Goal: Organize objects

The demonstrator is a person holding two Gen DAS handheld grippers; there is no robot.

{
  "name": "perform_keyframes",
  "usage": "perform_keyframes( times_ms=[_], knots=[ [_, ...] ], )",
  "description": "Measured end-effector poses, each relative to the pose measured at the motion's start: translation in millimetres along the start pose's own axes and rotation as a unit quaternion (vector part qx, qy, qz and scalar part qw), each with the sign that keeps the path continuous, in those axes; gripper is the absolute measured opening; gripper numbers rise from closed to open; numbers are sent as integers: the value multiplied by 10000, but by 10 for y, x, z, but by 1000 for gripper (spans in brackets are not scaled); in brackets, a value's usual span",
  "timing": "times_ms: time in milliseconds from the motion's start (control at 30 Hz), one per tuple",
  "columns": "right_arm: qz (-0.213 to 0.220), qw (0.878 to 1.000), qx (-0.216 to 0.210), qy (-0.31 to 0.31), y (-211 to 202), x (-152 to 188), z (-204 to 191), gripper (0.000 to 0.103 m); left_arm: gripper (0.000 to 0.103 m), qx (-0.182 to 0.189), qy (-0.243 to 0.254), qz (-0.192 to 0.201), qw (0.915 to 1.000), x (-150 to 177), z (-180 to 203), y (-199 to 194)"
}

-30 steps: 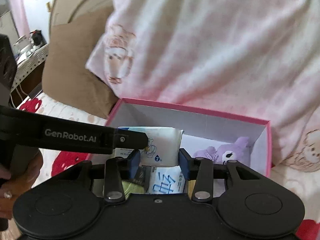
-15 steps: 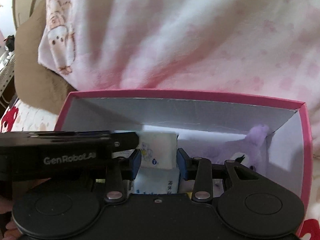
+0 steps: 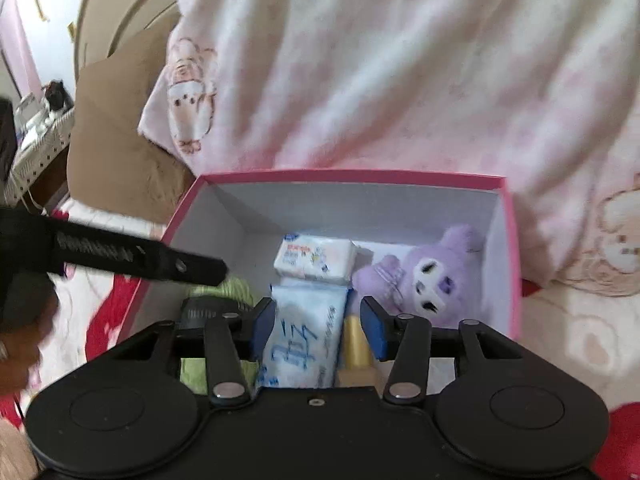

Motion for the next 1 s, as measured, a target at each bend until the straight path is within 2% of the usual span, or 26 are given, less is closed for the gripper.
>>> perform_keyframes(
  times_ms=[133, 233, 300, 467, 567, 733, 1000],
  knots=[
    [13, 9998, 167, -104, -280, 59, -94, 54, 64, -40, -14, 29, 10000, 93, -86, -262],
    [-39, 9997, 217, -140, -472, 101, -182, 59, 68, -127, 36, 117, 9998, 178, -151, -472],
    [-216, 9990, 330, -220, -546, 140, -251, 59, 71, -158, 280, 156, 9994, 271, -158, -595],
    [-325, 9984, 380, -264, -804, 244, -383, 60, 75, -338, 639, 69, 9974, 515, -239, -892],
    [-206, 9983, 450, -318, -927, 307, -456, 61, 76, -427, 817, 78, 9957, 653, -267, -1068],
    [-104, 9987, 449, -216, -1119, 408, -532, 61, 81, -595, 842, 362, 9940, 844, -313, -1339],
    [111, 9991, 384, -111, -1366, 614, -681, 65, 81, -650, 877, 327, 9935, 1170, -286, -1491]
  ],
)
Point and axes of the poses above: each gripper's, at about its wrist camera, not at the fingertips, and y roughly the way its jaws point, z to its right, x to its underside, the point moved 1 cm from there along y, roughly the way its jaws point, and after that the axes turned 14 degrees about -x, right-handed, at the moved point
